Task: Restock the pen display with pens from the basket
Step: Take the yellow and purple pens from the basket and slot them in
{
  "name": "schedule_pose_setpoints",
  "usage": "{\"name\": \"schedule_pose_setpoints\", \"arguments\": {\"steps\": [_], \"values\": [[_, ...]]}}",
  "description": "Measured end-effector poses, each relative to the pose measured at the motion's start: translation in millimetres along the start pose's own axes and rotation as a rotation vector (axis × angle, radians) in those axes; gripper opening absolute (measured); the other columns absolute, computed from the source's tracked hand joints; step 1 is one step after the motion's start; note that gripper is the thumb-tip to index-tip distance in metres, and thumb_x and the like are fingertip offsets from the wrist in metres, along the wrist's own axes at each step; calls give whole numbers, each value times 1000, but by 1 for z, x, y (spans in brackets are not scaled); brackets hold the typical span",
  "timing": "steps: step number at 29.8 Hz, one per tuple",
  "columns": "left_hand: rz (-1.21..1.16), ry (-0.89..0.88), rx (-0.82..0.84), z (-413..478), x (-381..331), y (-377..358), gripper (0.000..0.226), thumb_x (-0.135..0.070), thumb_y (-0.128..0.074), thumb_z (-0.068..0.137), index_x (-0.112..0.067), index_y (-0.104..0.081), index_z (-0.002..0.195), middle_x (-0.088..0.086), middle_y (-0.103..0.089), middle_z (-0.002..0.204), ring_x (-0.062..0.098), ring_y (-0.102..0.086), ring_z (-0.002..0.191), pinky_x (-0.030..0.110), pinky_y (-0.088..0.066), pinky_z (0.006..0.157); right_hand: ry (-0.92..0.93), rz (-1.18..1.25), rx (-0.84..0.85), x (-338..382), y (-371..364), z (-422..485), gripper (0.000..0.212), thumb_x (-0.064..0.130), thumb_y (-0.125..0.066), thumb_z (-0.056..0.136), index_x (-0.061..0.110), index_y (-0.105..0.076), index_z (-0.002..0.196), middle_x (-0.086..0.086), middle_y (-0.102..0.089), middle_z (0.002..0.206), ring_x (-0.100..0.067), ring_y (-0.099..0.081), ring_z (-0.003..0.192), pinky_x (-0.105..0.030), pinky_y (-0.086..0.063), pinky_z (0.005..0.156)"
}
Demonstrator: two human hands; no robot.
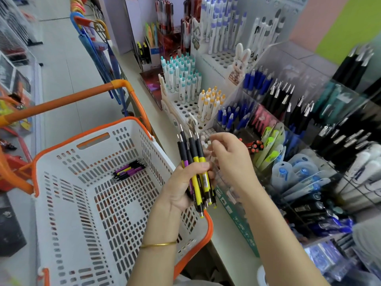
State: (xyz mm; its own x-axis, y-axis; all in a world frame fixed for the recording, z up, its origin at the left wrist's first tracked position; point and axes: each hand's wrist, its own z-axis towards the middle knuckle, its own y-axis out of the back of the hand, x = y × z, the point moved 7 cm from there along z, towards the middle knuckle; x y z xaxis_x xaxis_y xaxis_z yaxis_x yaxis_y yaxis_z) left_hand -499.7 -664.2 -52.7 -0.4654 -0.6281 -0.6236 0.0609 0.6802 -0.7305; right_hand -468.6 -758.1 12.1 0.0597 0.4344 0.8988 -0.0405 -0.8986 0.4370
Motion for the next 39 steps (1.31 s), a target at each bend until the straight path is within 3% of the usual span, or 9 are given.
{"name": "schedule_pose_setpoints", "arguments": {"steps": [6, 9, 13, 16, 23, 26, 32, 35, 39], "values": [[-8, 100, 305, -10, 2, -18, 48, -16, -91, 56, -16, -68, 98, -1, -57, 72, 11, -59, 64, 29, -55, 64, -345, 426, 435, -16, -29, 6, 28, 24, -45, 97, 6, -61, 83, -2, -46, 58, -18, -52, 63, -31, -45, 67], [-50, 104, 361, -11, 0, -18, 49, -11, -87, 63, -14, -63, 106, 1, -52, 76, 13, -57, 66, 30, -53, 67, -357, 508, 543, -19, -34, 7, 37, 31, -47, 94, 16, -62, 63, -6, -38, 64, -24, -50, 73, -37, -41, 75], [-75, 115, 417, -12, -1, -21, 47, -10, -81, 70, -14, -59, 111, 0, -53, 78, 12, -58, 68, 30, -53, 69, -357, 616, 615, -18, -38, 8, 34, 40, -56, 87, 6, -64, 87, -17, -33, 82, -31, -48, 86, -38, -44, 79], [-105, 130, 444, -14, 2, -22, 46, -9, -78, 75, -13, -56, 115, 0, -55, 80, 12, -59, 70, 30, -53, 71, -327, 706, 631, -14, -41, 12, 29, 35, -55, 91, 7, -65, 88, -16, -28, 79, -30, -48, 73, -30, -52, 65], [-181, 132, 482, -15, 0, -25, 44, -5, -71, 82, -12, -58, 122, 2, -60, 87, 13, -62, 75, 31, -55, 75, -252, 808, 513, -5, -37, 28, 16, 19, -57, 90, 6, -64, 90, -5, -53, 66, -18, -39, 59, -29, -41, 59], [-129, 137, 471, -19, 10, -24, 50, -7, -74, 80, -13, -53, 124, 0, -58, 86, 11, -61, 74, 29, -54, 74, -243, 878, 276, 3, -14, 46, 20, 18, -50, 97, 10, -66, 88, 1, -60, 71, -11, -52, 64, -22, -46, 59], [-113, 25, 397, -12, -3, -21, 51, -12, -82, 71, -13, -65, 119, -3, -56, 79, 9, -60, 71, 28, -55, 72, 91, 695, -260, 37, 40, 44, 11, 12, -58, 93, 9, -67, 86, 0, -55, 69, -7, -49, 56, -20, -43, 50], [-174, -23, 234, -6, -7, -13, 64, -11, -89, 59, -7, -60, 116, 1, -61, 78, 13, -64, 70, 32, -58, 70, 195, 577, -461, 44, 57, 20, 7, 10, -56, 95, 8, -61, 91, -3, -60, 75, -9, -60, 61, -23, -53, 57], [-212, -126, -119, 1, -14, 1, 14, -6, -73, 69, -16, -78, 76, 6, -71, 77, 20, -70, 69, 33, -58, 61, 240, 368, -399, 38, 45, -14, 10, 5, -57, 92, 13, -60, 87, -3, -65, 78, -14, -68, 69, -24, -56, 65]]}}
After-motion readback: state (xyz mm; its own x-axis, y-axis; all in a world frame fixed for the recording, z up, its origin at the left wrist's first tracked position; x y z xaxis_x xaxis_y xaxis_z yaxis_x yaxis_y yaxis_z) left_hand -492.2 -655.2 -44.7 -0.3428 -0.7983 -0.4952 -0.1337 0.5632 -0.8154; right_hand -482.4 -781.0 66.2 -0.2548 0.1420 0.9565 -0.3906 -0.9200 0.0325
